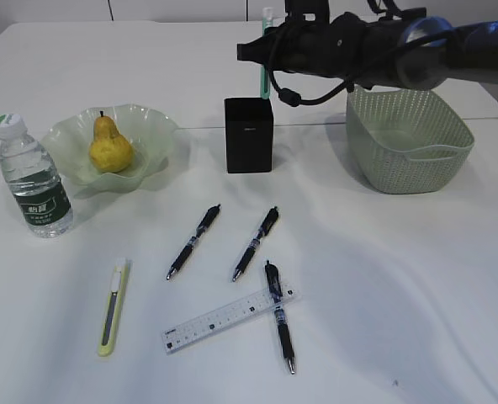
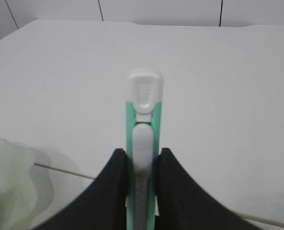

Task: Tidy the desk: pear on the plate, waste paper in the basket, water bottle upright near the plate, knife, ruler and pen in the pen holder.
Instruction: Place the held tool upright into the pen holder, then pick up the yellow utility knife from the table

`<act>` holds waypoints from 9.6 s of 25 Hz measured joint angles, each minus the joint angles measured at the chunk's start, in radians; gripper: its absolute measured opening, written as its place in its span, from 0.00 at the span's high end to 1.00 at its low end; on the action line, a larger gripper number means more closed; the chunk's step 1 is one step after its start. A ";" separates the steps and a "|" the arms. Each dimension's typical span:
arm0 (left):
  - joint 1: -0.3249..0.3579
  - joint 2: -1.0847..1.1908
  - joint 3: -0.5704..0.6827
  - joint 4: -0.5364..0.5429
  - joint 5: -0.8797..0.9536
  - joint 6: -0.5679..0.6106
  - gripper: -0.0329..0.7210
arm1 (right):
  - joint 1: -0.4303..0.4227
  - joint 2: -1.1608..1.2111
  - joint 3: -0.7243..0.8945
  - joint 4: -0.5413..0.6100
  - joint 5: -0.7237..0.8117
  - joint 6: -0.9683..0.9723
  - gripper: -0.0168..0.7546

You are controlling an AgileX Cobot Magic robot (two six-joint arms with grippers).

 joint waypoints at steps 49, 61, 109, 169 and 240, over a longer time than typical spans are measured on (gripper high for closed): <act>0.000 0.037 0.000 0.000 0.003 0.000 0.33 | 0.026 0.082 -0.072 -0.007 0.313 -0.010 0.52; -0.111 0.034 -0.002 0.000 0.010 0.002 0.36 | 0.026 -0.176 -0.082 -0.107 0.718 -0.017 0.52; -0.280 0.753 -0.029 -0.057 0.211 -0.313 0.37 | 0.013 -0.656 0.441 -0.548 1.253 0.476 0.52; -0.241 0.927 -0.031 -0.043 0.105 -0.365 0.42 | 0.023 -0.656 0.441 -0.524 1.250 0.447 0.52; -0.241 0.994 -0.077 -0.060 0.203 -0.263 0.83 | 0.023 -0.656 0.441 -0.524 1.248 0.423 0.52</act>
